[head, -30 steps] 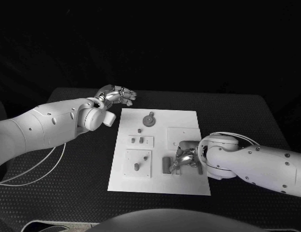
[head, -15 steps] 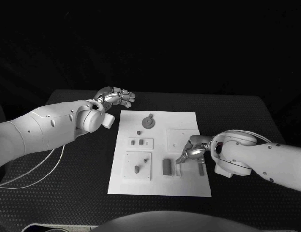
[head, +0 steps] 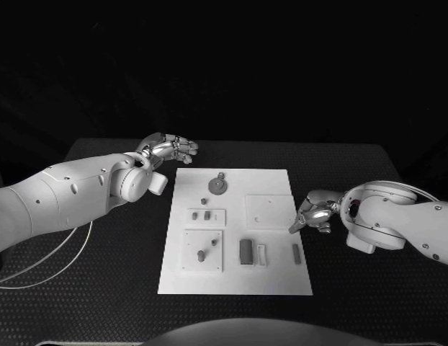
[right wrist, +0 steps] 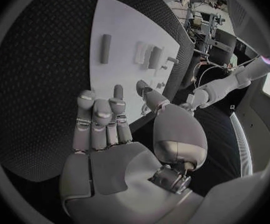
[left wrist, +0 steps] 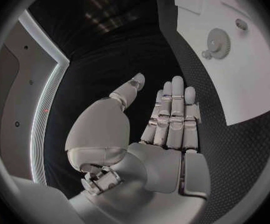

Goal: Assemble the parts on the task board

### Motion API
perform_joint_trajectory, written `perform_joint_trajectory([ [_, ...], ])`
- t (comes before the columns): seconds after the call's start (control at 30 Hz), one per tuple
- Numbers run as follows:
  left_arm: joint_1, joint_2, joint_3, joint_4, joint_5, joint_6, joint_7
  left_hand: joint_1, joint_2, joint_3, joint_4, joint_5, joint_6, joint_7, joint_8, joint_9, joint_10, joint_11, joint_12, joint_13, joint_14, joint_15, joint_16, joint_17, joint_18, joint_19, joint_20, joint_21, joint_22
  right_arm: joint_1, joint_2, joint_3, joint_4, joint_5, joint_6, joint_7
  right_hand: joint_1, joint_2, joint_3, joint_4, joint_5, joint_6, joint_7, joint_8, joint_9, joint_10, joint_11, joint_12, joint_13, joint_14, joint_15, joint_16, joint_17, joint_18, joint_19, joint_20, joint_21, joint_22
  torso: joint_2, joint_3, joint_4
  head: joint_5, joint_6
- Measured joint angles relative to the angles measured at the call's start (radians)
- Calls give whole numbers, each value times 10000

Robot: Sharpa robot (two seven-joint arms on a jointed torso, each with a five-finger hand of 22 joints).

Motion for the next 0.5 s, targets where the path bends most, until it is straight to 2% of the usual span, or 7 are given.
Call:
perform_joint_trajectory([
  [0.17,0,-4,0,6,0,0,0,0,0,0,0,0,0,0,0,0,0,0,0,0,0,0,0,-1,-1,0,0,0,-1,-4,-125,-131,164,-370,317,-272,0,0,-32,-24,0,57,5,49,23,0,0,0,16,-1,1,-7,20,1,-35,35,0,0,7,6,4,-28,-28],
  [0.3,0,-3,0,23,0,1,0,0,0,0,0,0,0,0,0,1,0,0,0,0,0,0,0,-1,0,0,0,0,-1,-22,-156,-316,181,-559,428,-505,-70,70,-76,20,0,135,-19,99,35,0,0,0,27,1,3,-26,30,3,-20,50,2,0,7,0,12,-88,-43],
  [0.4,0,-3,-1,24,0,1,0,0,0,0,0,0,0,0,0,1,0,0,0,0,0,0,0,-2,0,0,0,0,-2,-126,-113,-342,151,-644,450,-635,-137,136,-113,57,0,139,-17,99,45,36,-37,39,35,1,3,-26,44,4,-20,50,40,0,8,-6,20,-134,-54],
  [0.5,0,-4,-1,26,0,2,0,0,0,0,0,0,0,0,0,1,0,0,0,1,0,0,0,7,0,0,0,0,-2,-244,-74,-360,124,-720,455,-735,-193,107,-140,85,0,192,-35,99,58,36,-37,39,49,41,-7,-26,52,5,-19,51,41,-1,8,-12,27,-184,-53],
])
